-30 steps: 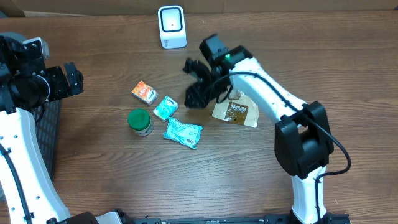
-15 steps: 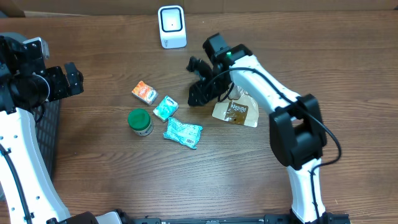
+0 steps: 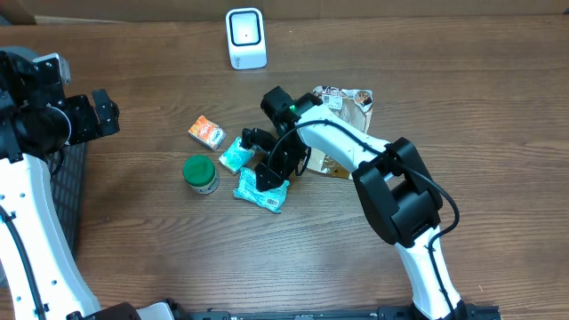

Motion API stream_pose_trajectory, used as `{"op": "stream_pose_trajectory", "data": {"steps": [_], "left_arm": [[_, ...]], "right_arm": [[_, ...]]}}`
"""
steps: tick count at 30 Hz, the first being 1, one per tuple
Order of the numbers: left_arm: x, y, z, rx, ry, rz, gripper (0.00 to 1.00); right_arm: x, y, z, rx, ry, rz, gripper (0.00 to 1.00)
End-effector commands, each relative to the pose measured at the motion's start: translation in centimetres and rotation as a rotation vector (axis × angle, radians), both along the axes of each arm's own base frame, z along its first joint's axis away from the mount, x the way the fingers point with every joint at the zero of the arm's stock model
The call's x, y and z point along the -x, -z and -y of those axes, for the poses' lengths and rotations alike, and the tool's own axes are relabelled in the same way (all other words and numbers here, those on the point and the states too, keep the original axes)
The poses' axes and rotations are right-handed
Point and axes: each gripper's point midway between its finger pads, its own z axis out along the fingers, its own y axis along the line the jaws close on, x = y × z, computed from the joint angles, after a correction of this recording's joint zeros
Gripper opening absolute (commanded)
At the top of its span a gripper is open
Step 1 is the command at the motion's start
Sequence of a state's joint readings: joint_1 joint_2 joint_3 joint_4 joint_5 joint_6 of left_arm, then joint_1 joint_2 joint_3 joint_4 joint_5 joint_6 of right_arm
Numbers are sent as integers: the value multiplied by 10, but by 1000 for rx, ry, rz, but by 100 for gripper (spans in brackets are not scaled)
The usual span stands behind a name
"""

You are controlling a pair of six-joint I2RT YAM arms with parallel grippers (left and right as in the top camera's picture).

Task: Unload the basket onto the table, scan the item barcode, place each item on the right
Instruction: 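Grasp the wipes pack with the right gripper and lift toward the scanner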

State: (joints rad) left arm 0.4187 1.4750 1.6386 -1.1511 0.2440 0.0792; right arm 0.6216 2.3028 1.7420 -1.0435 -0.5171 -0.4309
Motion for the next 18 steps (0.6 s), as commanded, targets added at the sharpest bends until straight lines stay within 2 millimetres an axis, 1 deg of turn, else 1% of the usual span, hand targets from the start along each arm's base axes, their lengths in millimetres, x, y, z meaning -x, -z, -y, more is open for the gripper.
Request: {"op": "stream_pose_trajectory", "data": {"steps": [1,2,3,7,10,13,15,18], "left_arm": [[-2,1,2,1,21,1,100],[-2,1,2,1,21,1,100],[-2,1,2,1,21,1,100],[-2,1,2,1,21,1,100],[-2,1,2,1,21,1,100],[-2,1,2,1,21,1,100],[-2,1,2,1,21,1,100],[-2,1,2,1,21,1,100]], "right_arm": [[7,17,10,56,55,-34,14],[6,17,10,60,72,-41,6],[5,17,10,63,88,-45,4],[-3,14,11,85,203,-80,4],[-13,5,15,92,304,-101,4],[-28,-15,23,87,430,-105,4],[-41,-31,30,96,525,-71,4],[-61,-59,41,115,686,8,4]]}}
